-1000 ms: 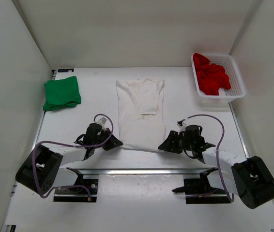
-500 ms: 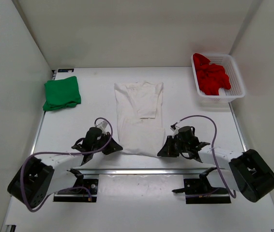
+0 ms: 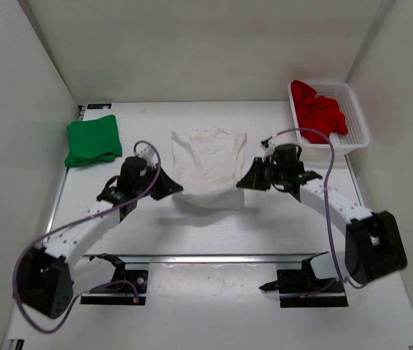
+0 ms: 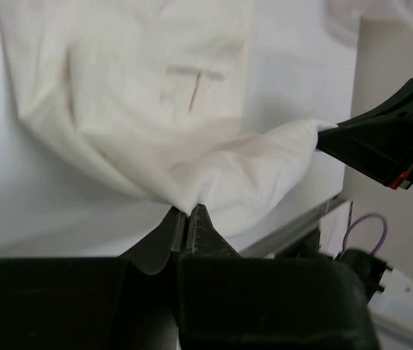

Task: Fold and stack the t-shirts
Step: Fold the long partially folded tshirt into a neat square

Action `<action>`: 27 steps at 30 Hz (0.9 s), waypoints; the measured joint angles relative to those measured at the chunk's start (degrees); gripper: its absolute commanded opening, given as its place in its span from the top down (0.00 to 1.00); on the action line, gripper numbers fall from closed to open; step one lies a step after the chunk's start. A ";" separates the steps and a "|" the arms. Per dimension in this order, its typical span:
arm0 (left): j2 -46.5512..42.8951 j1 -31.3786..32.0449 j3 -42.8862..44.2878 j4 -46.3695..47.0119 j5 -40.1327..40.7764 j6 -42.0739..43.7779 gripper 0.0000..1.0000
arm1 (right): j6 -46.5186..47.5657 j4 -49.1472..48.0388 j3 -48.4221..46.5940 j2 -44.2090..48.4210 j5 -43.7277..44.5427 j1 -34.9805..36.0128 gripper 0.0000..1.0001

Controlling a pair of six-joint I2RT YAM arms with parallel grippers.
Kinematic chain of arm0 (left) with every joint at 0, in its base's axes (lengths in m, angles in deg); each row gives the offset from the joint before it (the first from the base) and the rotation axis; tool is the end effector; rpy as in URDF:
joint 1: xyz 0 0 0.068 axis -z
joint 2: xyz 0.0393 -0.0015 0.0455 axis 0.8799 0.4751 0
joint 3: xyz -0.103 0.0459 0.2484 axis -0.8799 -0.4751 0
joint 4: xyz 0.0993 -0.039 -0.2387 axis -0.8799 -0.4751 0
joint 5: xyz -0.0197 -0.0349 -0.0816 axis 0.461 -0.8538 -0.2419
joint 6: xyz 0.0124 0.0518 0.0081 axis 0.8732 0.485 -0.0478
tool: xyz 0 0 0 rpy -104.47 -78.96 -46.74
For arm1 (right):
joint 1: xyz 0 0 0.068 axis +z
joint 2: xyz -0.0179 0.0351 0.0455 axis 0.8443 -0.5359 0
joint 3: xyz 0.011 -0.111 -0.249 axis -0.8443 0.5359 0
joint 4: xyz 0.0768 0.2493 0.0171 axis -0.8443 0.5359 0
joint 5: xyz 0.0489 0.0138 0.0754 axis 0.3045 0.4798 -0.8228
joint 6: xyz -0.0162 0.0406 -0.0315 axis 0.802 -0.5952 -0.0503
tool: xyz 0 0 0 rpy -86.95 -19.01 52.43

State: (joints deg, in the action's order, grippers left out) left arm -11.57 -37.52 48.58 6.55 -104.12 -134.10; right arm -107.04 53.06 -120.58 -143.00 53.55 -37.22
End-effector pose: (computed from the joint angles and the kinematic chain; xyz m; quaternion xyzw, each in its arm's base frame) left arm 0.1931 -0.0978 0.2253 -0.1150 0.8813 -0.3637 0.2791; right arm 0.2358 0.1074 0.2168 -0.0191 0.8825 0.3985 0.2490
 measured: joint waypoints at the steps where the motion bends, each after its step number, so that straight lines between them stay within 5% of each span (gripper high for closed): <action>1: 3.63 -0.59 3.17 0.83 0.04 0.42 1.00 | 0.90 -0.48 -3.67 -3.32 -0.20 -1.16 1.00; 10: 39.98 -4.98 35.28 5.73 6.34 3.93 1.00 | 3.30 1.40 -42.47 -36.59 -3.48 -9.51 1.00; 16: 56.06 -7.13 49.07 6.38 8.94 4.35 1.00 | 4.87 6.91 -71.32 -58.25 -4.50 -11.10 1.00; 19: 62.23 -7.98 55.30 6.54 9.70 4.35 0.83 | 5.35 12.98 -89.24 -70.77 -4.57 -11.41 0.85; 20: 63.98 -8.31 56.92 6.86 9.73 4.28 0.68 | 5.33 14.84 -95.67 -75.08 -4.50 -11.43 0.77; 21: 65.40 -8.63 58.29 7.04 9.64 3.91 0.47 | 5.22 17.59 -103.08 -79.82 -4.52 -11.47 0.58; 22: 66.58 -9.01 59.39 7.21 9.40 3.85 0.41 | 4.55 19.02 -108.24 -83.25 -4.63 -11.58 0.50; 27: 67.78 -11.74 60.70 8.68 7.45 1.90 0.24 | 3.28 25.57 -116.45 -88.70 -6.43 -13.18 0.44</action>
State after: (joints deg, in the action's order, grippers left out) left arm 56.21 -49.25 109.28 15.23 -96.67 -132.20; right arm -103.76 78.63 -237.03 -231.69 47.12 -50.40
